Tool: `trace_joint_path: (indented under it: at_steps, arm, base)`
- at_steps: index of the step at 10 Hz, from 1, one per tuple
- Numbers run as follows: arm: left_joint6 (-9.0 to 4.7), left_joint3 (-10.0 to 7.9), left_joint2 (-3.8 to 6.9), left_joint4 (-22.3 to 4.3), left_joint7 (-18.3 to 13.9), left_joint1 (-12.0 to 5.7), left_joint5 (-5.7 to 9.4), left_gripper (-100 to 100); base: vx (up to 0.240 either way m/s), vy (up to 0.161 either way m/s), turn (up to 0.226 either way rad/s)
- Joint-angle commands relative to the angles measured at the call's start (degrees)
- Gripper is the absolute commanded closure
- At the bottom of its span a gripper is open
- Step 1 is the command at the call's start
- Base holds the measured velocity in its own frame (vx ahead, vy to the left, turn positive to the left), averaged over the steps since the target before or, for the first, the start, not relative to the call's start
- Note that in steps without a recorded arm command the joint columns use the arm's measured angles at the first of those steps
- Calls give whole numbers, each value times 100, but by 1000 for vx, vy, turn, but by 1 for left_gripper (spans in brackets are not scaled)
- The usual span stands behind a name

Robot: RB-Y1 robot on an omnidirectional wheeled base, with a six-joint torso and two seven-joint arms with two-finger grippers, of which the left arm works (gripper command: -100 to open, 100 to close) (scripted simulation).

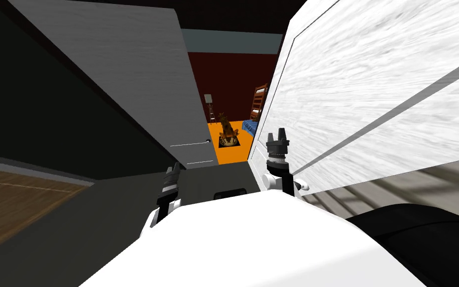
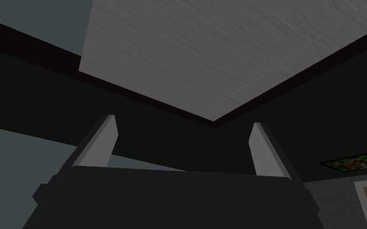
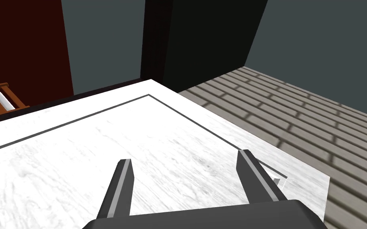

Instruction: Pull the door open

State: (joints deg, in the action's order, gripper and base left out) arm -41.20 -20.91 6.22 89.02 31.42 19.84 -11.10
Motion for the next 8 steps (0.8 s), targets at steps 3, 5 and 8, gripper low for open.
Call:
trace_joint_path:
  at_steps: [3, 5, 8]
  arm:
    - [-204, -178, -15, -546, 438, -90, -210, -100]
    - [-288, -282, -6, -829, 653, -145, -317, -100]
    - [-411, -433, 6, -1244, 968, -225, -474, -100]
  base:
    - [110, -4, -115]
    - [102, -24, -108]
    - [126, -7, -118]
